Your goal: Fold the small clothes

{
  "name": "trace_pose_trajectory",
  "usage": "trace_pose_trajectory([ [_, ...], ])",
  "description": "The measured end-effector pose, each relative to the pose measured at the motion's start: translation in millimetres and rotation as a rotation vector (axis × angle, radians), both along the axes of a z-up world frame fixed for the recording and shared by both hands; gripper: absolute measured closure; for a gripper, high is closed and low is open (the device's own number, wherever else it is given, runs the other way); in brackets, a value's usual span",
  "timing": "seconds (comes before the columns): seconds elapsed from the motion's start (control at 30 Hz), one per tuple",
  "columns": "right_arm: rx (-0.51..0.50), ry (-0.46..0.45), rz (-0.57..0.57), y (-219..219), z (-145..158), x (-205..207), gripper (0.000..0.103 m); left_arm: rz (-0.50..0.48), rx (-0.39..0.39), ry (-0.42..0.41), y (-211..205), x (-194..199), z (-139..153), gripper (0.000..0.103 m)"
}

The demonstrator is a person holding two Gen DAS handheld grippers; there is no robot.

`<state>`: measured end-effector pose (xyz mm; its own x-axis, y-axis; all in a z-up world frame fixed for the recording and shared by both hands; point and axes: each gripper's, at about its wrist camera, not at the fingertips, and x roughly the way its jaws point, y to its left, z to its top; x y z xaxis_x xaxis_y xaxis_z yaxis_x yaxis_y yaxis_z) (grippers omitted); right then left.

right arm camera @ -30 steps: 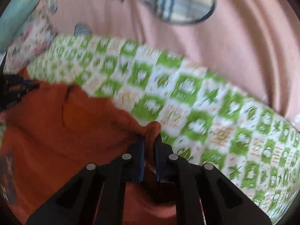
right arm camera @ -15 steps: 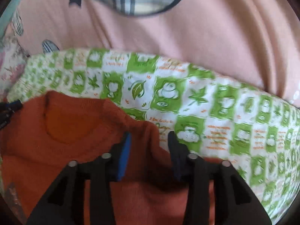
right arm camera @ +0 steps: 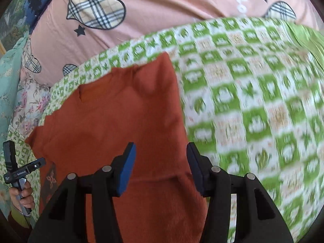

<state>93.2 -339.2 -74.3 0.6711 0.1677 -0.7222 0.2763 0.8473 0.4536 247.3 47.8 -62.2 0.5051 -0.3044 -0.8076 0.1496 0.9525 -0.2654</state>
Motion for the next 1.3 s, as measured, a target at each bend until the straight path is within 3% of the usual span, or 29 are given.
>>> trace_pose_trajectory([
  [0.13,0.047,-0.001,-0.028,5.3,-6.3,-5.4,0.05,0.063,-0.048,0.057,-5.0,21.1,-16.5,0.031],
  [0.2,0.06,-0.021,-0.021,11.1,-1.3,-8.7,0.05,0.101,-0.102,0.018,-1.8,31.0,-16.3,0.061],
  [0.23,0.062,-0.032,-0.018,14.1,1.7,-9.5,0.05,0.108,-0.14,0.007,0.3,35.8,-13.2,0.103],
  [0.3,0.052,-0.048,-0.001,21.5,6.6,-9.7,0.05,0.103,-0.213,-0.054,4.0,32.2,0.6,0.099],
  [0.4,0.03,-0.037,0.031,31.4,6.3,-2.2,0.05,0.076,-0.198,-0.162,4.4,8.0,14.1,0.099],
  [0.5,0.042,-0.021,0.043,39.9,3.1,5.3,0.05,0.035,-0.195,-0.105,7.8,0.3,-1.8,0.091],
  [0.57,0.054,-0.028,0.049,46.8,4.7,8.4,0.05,0.022,-0.202,-0.032,10.0,8.3,-14.2,0.061],
  [0.63,0.061,-0.035,0.051,52.6,7.5,10.2,0.05,0.029,-0.236,0.007,11.3,20.9,-21.5,0.04],
  [0.67,0.064,-0.038,0.054,55.0,8.7,10.6,0.05,0.034,-0.264,0.018,12.4,27.4,-23.9,0.039],
  [0.7,0.066,-0.043,0.058,58.0,10.3,11.0,0.05,0.042,-0.282,0.013,12.3,34.7,-22.0,0.041],
  [0.73,0.065,-0.046,0.06,59.9,11.1,11.1,0.05,0.051,-0.277,-0.012,11.4,38.3,-18.8,0.055],
  [0.77,0.058,-0.047,0.061,61.9,11.8,11.3,0.05,0.052,-0.257,-0.058,9.5,40.2,-11.0,0.095],
  [0.87,0.052,-0.031,0.06,64.0,8.7,14.6,0.05,0.028,-0.218,-0.205,6.0,27.3,18.3,0.1],
  [0.93,0.059,-0.015,0.057,65.0,5.4,18.0,0.05,0.019,-0.162,-0.246,4.1,19.2,24.1,0.1],
  [1.03,0.071,-0.013,0.07,71.2,6.3,21.3,0.05,0.044,-0.053,-0.175,10.9,19.3,1.7,0.1],
  [1.1,0.065,-0.023,0.085,77.0,10.5,21.4,0.05,0.077,-0.028,-0.125,26.0,16.2,-12.3,0.099],
  [1.2,0.055,-0.024,0.104,86.8,15.0,22.1,0.049,0.145,-0.026,-0.108,65.3,0.7,-13.6,0.082],
  [1.27,0.054,-0.023,0.117,94.8,16.7,22.2,0.049,0.232,0.031,-0.136,93.7,-9.6,-5.8,0.031],
  [1.3,0.057,-0.024,0.124,98.3,17.1,22.2,0.049,0.289,0.05,-0.167,112.4,-15.4,0.8,0.025],
])
